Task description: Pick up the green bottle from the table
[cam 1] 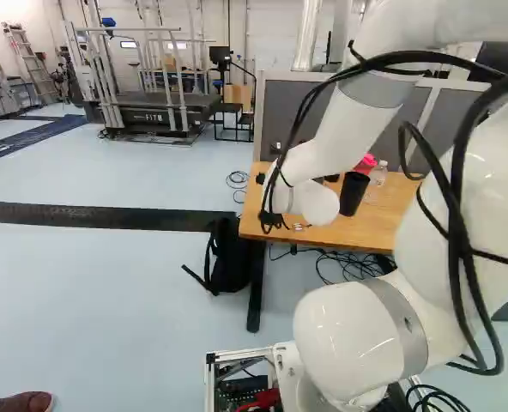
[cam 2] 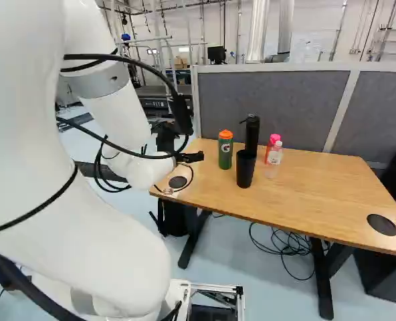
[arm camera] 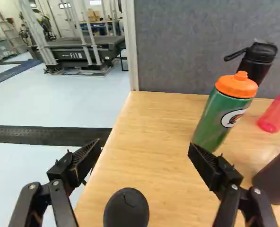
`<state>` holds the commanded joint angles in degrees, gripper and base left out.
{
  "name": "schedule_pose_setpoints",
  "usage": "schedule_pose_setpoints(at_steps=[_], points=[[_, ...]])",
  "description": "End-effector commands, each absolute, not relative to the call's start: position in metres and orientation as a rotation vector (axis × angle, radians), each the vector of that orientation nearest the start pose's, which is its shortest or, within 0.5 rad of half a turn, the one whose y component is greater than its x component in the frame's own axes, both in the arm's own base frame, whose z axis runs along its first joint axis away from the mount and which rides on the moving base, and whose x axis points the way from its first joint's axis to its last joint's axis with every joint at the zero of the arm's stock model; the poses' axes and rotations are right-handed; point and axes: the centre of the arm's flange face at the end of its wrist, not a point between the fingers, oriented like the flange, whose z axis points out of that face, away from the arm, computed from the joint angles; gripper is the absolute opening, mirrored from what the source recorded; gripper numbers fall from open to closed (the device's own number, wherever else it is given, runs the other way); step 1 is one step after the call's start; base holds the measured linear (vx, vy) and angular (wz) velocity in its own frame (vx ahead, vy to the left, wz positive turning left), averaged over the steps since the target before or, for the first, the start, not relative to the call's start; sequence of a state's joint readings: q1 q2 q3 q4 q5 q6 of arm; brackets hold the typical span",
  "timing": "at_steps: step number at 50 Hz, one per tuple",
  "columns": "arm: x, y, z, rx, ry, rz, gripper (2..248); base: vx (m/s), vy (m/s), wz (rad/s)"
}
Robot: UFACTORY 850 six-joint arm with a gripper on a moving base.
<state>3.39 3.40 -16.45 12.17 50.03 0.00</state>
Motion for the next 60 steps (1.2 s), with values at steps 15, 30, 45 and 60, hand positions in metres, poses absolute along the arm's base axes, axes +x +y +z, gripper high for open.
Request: schedule_pose_setpoints(at_steps=[15, 30, 45, 60], points=[[0.374, 0.002, 0.373, -2.588, 0.518, -1.828, 247, 0.000, 0.000, 0.000], [0.400, -0.008, 0.372, -2.711, 0.637, -1.895, 247, 0.000, 0.000, 0.000], [0.422, -0.019, 0.370, -2.889, 0.737, -1.916, 247, 0.000, 0.000, 0.000], [0.441, -0.030, 0.367, -2.974, 0.934, -1.880, 247, 0.000, 0.000, 0.000]])
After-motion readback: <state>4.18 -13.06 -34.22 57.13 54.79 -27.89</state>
